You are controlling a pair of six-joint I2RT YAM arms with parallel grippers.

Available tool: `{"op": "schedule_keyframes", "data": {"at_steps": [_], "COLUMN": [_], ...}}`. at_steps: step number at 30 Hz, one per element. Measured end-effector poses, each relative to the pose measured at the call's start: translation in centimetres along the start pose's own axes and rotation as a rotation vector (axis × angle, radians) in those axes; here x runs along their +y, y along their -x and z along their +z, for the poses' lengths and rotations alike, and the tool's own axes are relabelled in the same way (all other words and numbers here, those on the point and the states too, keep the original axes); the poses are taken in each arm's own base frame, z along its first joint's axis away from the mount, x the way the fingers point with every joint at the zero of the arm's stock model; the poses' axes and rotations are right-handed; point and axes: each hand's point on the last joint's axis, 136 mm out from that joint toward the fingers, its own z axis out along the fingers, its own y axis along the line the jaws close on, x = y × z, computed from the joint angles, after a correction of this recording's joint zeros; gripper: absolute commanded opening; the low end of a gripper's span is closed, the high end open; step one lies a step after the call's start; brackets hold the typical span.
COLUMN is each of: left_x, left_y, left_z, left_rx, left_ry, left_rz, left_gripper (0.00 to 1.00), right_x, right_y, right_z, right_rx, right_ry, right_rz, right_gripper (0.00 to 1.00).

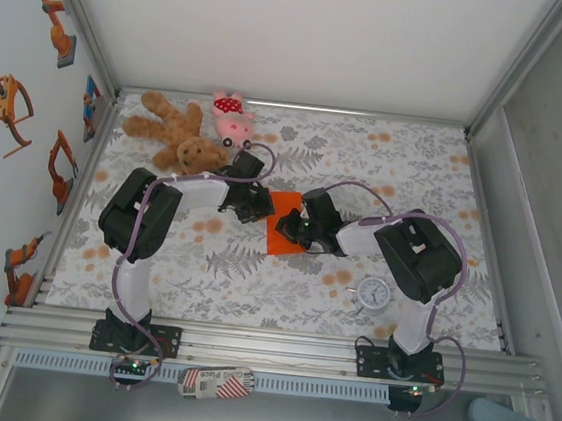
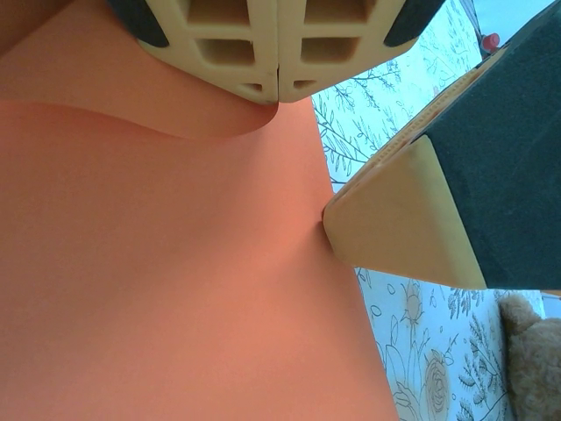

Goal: Fold a paper plane with a square sheet of paper (pick it up from the middle)
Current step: Fold the triangle a second time at the center of the table.

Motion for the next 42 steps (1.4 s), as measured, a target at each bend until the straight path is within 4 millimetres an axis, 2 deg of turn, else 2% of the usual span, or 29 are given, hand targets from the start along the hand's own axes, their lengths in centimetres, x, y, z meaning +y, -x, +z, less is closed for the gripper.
{"op": "schedule_keyframes", "data": {"at_steps": [15, 20, 24, 28, 31, 34, 37, 42], "left_x": [-0.1, -0.3, -0.9, -0.8, -0.6, -0.5, -0.1, 0.1], "left_y": [0.1, 0.2, 1.3, 3.1, 4.6, 5.6, 5.3, 3.7], "left_z": [-0.1, -0.4, -1.1, -2.8, -4.7, -6.6, -8.0, -7.8], "left_rx": [0.005, 0.015, -0.008, -0.055, -0.101, -0.146, -0.162, -0.135], "left_ry": [0.005, 0.028, 0.032, 0.025, 0.019, 0.002, -0.008, -0.032], "left_rz": [-0.002, -0.004, -0.001, -0.018, -0.034, -0.046, -0.050, -0.034], "left_gripper": [0.14, 0.18, 0.22, 0.25, 0.27, 0.28, 0.28, 0.20], "right_x": [-0.1, -0.1, 0.3, 0.8, 1.2, 1.3, 1.3, 0.7], "right_y": [-0.1, -0.1, -0.1, -0.1, 0.0, 0.0, 0.0, -0.2], "right_z": [0.1, 0.1, 0.1, 0.1, 0.0, 0.0, 0.0, 0.0], "right_rx": [0.006, 0.008, 0.012, 0.014, 0.012, 0.013, 0.014, 0.020], "right_ry": [-0.002, -0.001, 0.016, 0.034, 0.044, 0.046, 0.046, 0.023], "right_rz": [0.002, 0.002, 0.002, -0.003, -0.007, -0.009, -0.009, -0.011], "right_gripper": [0.00, 0.11, 0.20, 0.31, 0.34, 0.35, 0.33, 0.19]}}
